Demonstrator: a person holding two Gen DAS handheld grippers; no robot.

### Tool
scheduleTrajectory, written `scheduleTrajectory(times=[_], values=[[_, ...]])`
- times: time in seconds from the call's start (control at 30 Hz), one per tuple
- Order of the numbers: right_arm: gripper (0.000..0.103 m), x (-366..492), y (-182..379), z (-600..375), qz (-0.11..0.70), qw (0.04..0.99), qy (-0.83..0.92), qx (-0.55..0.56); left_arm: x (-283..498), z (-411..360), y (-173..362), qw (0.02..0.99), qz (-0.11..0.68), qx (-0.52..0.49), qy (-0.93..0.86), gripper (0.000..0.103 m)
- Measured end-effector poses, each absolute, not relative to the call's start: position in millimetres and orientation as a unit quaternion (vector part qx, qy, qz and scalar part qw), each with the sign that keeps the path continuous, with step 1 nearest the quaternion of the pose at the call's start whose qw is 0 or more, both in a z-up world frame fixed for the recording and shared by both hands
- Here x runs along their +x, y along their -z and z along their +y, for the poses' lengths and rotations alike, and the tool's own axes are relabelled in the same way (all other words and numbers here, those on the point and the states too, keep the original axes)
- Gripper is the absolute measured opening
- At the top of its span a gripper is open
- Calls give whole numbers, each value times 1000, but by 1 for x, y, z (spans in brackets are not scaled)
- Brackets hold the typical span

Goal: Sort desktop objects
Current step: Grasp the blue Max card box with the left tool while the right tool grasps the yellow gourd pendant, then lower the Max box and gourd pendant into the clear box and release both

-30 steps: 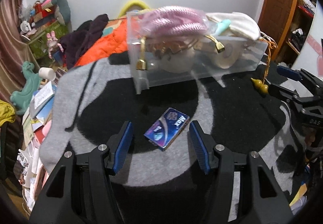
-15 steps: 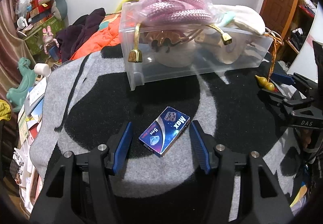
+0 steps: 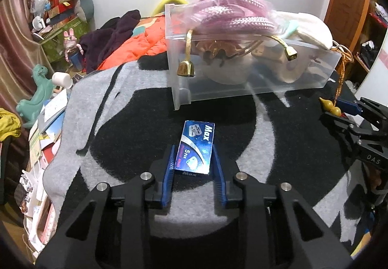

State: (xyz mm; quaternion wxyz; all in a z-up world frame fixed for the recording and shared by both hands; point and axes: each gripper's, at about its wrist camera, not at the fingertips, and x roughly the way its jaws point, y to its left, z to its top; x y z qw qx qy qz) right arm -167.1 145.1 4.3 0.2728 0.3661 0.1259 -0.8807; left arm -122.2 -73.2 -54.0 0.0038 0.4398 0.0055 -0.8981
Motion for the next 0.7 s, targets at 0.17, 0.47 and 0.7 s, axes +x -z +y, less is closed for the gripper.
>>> scheduleTrajectory(times=[0.17, 0.47, 0.7], values=[[18, -164, -6, 142, 124, 280, 881, 361, -116, -72, 50, 14, -5, 424, 906, 28], [17, -158, -15, 149, 111, 294, 884, 347, -103, -79, 44, 15, 5, 415, 910, 28], [17, -150, -30, 152, 102, 294, 893, 326, -88, -59, 26, -1, -29, 384, 923, 28]])
